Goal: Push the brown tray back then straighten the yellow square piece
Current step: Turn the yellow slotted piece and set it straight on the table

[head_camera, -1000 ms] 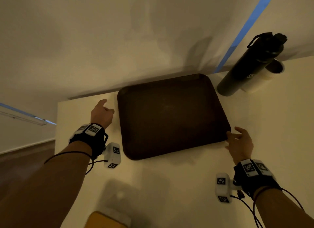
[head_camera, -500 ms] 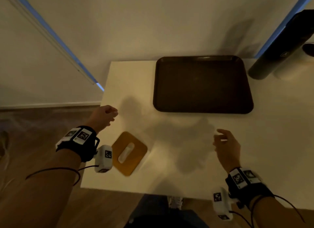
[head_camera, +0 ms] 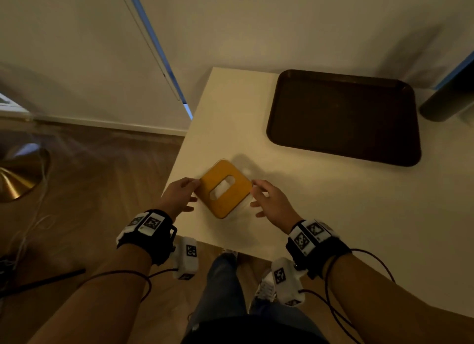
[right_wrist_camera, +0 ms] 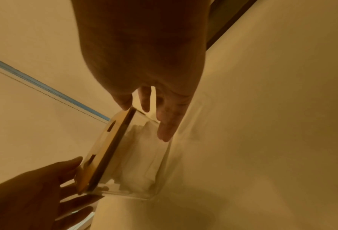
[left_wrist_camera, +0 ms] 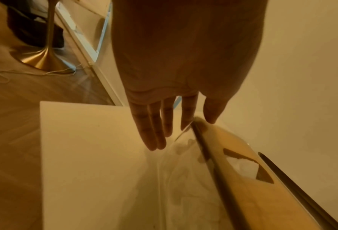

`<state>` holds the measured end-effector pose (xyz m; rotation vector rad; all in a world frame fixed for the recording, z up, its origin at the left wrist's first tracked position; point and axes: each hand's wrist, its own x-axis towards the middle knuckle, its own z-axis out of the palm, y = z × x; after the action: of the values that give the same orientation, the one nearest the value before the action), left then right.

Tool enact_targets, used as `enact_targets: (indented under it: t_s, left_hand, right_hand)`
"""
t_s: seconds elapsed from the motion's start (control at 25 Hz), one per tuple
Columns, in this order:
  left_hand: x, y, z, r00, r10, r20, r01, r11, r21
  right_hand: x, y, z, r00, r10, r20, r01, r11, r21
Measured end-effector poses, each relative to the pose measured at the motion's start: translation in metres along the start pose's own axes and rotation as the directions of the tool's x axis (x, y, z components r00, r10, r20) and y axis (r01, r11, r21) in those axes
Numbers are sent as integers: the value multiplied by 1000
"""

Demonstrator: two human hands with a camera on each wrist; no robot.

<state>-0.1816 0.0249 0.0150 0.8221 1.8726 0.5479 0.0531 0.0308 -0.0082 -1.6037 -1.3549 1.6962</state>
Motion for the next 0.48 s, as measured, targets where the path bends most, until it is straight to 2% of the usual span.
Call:
enact_targets:
  t_s: [0.24, 0.48]
  left_hand:
    - [8, 8, -2, 998, -53, 42, 57, 994, -90]
    - [52, 47, -25, 996, -18, 90, 26, 995, -99]
  right_hand:
    - [16, -5, 16, 999, -1, -53, 0, 1000, -7]
    - [63, -43, 18, 995, -1, -100, 2, 1000, 6]
